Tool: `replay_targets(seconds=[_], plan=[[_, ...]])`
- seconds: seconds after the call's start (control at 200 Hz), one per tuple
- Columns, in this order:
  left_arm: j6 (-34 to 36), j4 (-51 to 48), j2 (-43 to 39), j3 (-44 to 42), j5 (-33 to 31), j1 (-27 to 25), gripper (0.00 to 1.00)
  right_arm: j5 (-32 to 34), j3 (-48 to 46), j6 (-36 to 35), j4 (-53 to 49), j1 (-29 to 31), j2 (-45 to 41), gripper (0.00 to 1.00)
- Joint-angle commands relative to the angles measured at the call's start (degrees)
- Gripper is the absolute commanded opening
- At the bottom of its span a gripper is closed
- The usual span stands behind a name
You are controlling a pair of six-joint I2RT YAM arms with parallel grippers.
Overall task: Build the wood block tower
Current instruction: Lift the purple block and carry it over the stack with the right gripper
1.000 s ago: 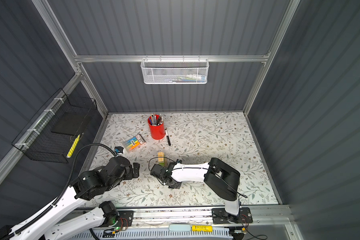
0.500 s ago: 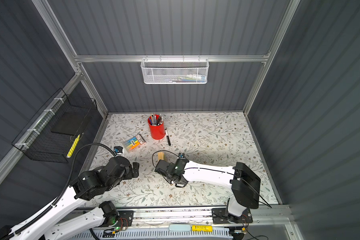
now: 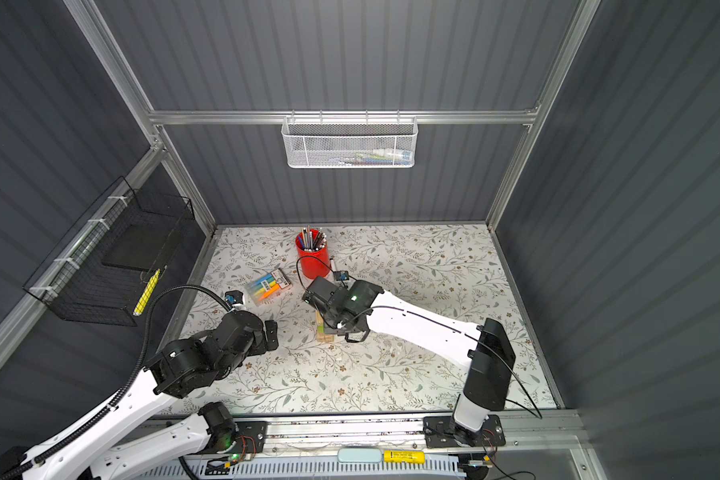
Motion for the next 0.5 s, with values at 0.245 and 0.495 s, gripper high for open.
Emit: replay_targets(seconds=[0.245, 0.495], plan=[[-3.7, -2.1, -1.0, 0.2, -2.9, -0.2, 1.00, -2.4, 18.1, -8.2, -5.5, -1.9, 13.7, 0.31], [-3.7, -2.9, -1.3, 0.1, -3.2, -0.2, 1.00, -2.2, 25.3, -8.1, -9.2, -2.1, 20.5, 0.31]])
